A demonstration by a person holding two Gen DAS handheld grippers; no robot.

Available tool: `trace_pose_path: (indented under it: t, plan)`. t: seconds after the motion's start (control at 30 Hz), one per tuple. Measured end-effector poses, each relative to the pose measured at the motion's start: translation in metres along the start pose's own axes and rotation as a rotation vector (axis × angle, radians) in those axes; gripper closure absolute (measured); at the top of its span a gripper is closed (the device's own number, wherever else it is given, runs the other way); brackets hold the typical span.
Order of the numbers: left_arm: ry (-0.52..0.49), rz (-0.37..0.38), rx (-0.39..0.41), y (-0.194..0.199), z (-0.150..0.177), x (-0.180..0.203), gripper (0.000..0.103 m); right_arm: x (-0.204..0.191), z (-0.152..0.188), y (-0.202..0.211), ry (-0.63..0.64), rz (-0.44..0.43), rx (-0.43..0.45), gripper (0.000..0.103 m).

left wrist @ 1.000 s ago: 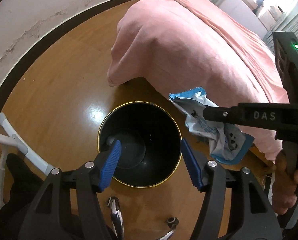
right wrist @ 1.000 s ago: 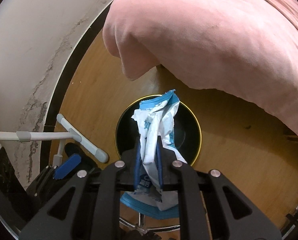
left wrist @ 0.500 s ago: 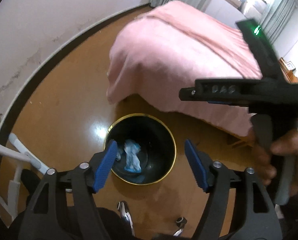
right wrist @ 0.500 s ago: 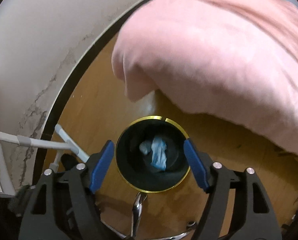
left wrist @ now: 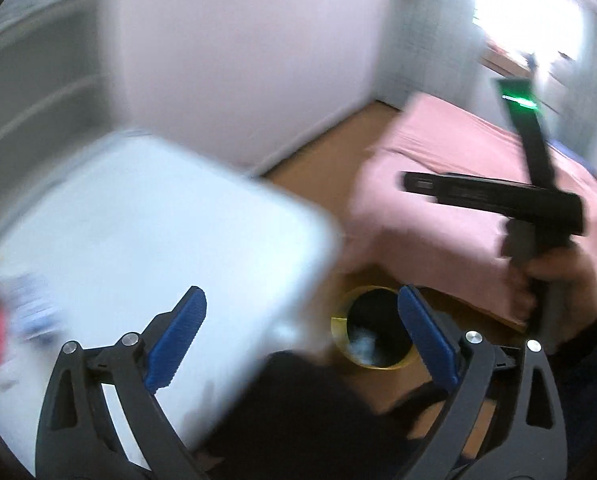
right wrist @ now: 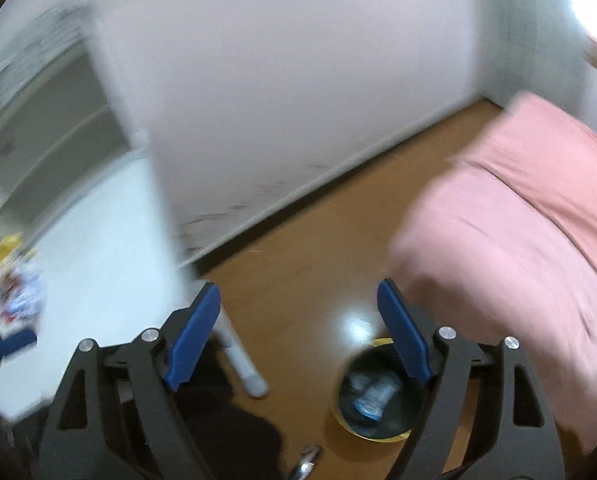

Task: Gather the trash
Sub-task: 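Swing both tools back toward the desk, then grasp the small white paper packet with left tool while right tool grasps the crumpled wrapper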

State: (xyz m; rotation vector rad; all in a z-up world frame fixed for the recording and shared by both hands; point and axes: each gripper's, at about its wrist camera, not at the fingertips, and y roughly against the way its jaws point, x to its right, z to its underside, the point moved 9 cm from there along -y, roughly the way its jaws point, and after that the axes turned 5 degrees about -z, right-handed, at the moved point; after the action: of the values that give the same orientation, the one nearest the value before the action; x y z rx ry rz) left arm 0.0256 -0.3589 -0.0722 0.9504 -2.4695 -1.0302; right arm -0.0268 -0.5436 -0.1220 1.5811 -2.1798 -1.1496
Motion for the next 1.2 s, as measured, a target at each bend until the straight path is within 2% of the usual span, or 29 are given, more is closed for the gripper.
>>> trace_pose_path:
  t: [0.1,0.23,0.27,0.3,0.37,0.5,0.6,0.73,0.77,0.8,0.83,1.0,1.1,1.2]
  plan:
    - [0.123,-0.193,0.001,0.040,0.022,-0.105,0.009,-0.087,-0.009,-0.008,0.110,-0.146,-0.016,0.025]
    - [0.303,-0.406,0.006,0.089,0.057,-0.216,0.009,-0.201,-0.006,-0.022,0.284,-0.302,-0.059,0.025]
    - [0.334,-0.439,0.005,0.098,0.066,-0.233,0.009,-0.236,-0.002,-0.027,0.335,-0.352,-0.079,0.025]
    - [0.386,-0.481,0.000,0.110,0.080,-0.258,0.009,-0.259,0.004,-0.029,0.367,-0.377,-0.094,0.025]
    - [0.452,-0.518,-0.006,0.124,0.098,-0.288,0.009,-0.301,0.016,-0.037,0.427,-0.427,-0.133,0.025]
    - [0.526,-0.565,-0.032,0.131,0.134,-0.320,0.009,-0.360,0.038,-0.065,0.541,-0.423,-0.184,0.025]
    - [0.540,-0.565,-0.040,0.129,0.147,-0.340,0.009,-0.369,0.047,-0.087,0.586,-0.371,-0.202,0.025]
    - [0.547,-0.561,-0.062,0.124,0.157,-0.355,0.009,-0.369,0.051,-0.105,0.584,-0.360,-0.232,0.034]
    - [0.545,-0.556,-0.064,0.122,0.157,-0.358,0.009,-0.370,0.051,-0.108,0.584,-0.356,-0.236,0.040]
    - [0.544,-0.556,-0.067,0.120,0.156,-0.362,0.009,-0.370,0.052,-0.112,0.587,-0.353,-0.242,0.052]
    - [0.544,-0.561,-0.068,0.116,0.155,-0.367,0.009,-0.371,0.053,-0.112,0.590,-0.352,-0.247,0.070]
    - [0.536,-0.564,-0.089,0.096,0.148,-0.387,0.009,-0.373,0.053,-0.105,0.598,-0.356,-0.220,0.073]
    - [0.523,-0.597,-0.111,0.085,0.146,-0.399,0.009,-0.367,0.051,-0.094,0.591,-0.367,-0.210,0.072]
    - [0.551,-0.591,-0.107,0.081,0.145,-0.408,0.010,-0.362,0.051,-0.088,0.586,-0.366,-0.203,0.072]
